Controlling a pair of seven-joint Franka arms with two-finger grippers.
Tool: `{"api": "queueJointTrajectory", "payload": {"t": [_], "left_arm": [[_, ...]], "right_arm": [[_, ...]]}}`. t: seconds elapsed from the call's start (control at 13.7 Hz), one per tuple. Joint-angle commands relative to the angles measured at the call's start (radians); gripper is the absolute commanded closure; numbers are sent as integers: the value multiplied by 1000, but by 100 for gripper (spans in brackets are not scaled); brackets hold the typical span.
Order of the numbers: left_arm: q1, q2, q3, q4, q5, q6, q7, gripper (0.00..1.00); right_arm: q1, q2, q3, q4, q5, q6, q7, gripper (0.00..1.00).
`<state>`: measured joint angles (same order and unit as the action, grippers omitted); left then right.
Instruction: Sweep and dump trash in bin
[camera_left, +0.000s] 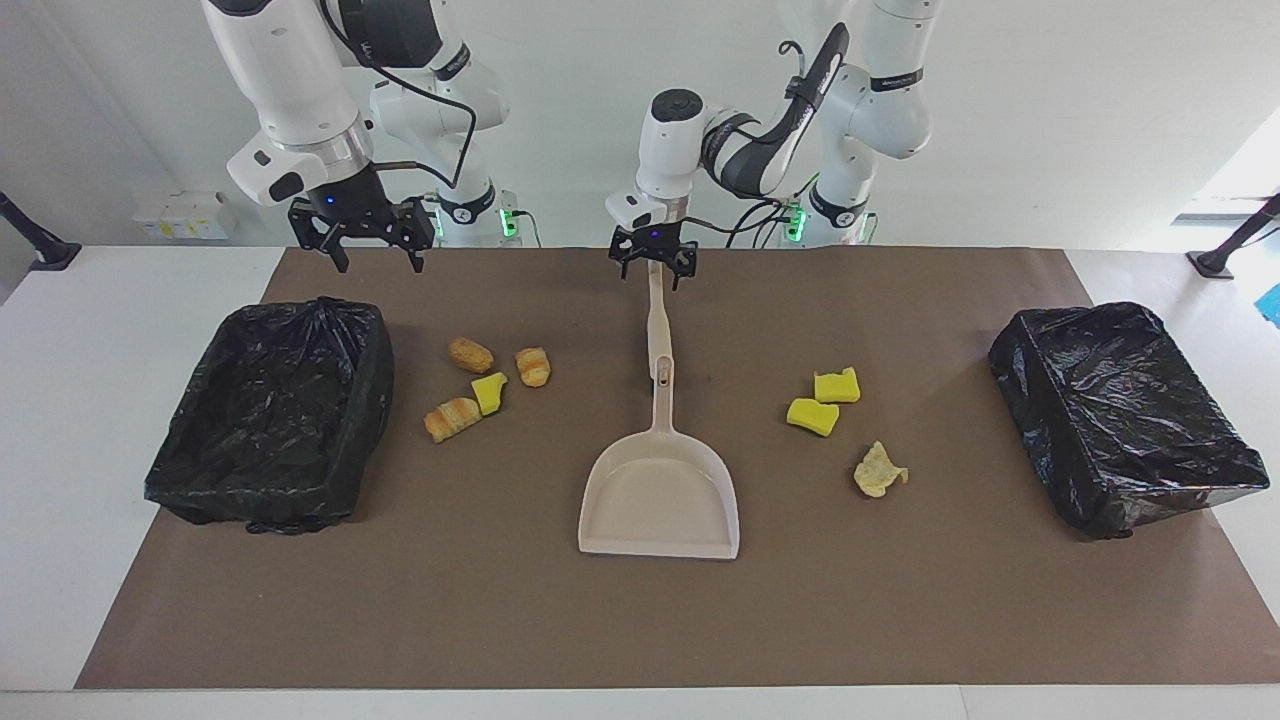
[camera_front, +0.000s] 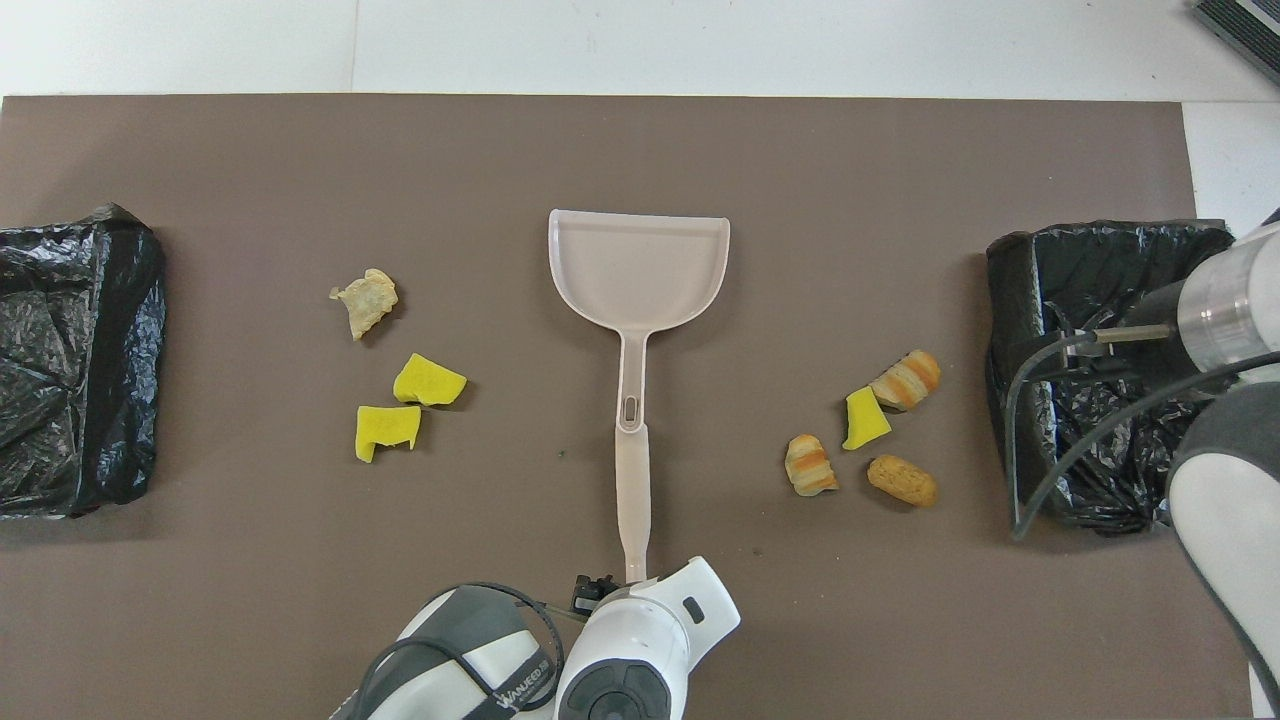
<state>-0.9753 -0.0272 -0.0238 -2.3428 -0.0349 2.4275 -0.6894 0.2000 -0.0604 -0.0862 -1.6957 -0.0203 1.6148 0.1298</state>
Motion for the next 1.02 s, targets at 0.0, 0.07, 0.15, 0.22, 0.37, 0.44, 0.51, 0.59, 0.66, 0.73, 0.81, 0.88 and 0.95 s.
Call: {"api": "queueJointTrajectory", "payload": {"t": [0.0,0.07,0.15,0.22,0.37,0.44,0.51,0.59,0.66,0.73,0.81,0.88,0.95], "left_arm": [[-16,-2,19,-10,12,19,-24,15],[-14,-2,19,-12,12,16,-24,24],[-11,-2,19,-15,12,12,-24,25],[-8,-2,19,-15,12,10,-22,25],[-8,-3,19,-16,12,-1,-59,25],[-11,-3,19,-16,12,-2,-82,26],[-11,-3,19,-16,12,-2,-85,27],[-11,-3,19,-16,12,-2,-88,32],[-7,-3,19,-18,12,-4,-100,38],[-3,-3,18,-18,12,-4,-123,50],[-2,-3,18,-18,12,-5,-137,53],[0,-3,18,-18,12,-7,-137,53],[0,-3,18,-20,12,-11,-137,53]], "right_arm": [[29,66,3,77,8,-9,57,0],[38,77,3,79,26,3,71,0],[42,94,3,79,63,13,97,0],[42,108,3,79,95,25,128,0],[71,154,29,102,105,31,169,0],[91,192,31,132,108,43,233,0],[122,236,31,174,106,43,285,0],[157,282,31,204,106,45,330,0],[179,319,31,221,108,56,380,0],[208,344,31,226,108,80,428,0],[225,353,31,226,111,100,441,0],[223,364,30,226,126,105,441,0],[228,388,31,237,126,114,441,0]]}}
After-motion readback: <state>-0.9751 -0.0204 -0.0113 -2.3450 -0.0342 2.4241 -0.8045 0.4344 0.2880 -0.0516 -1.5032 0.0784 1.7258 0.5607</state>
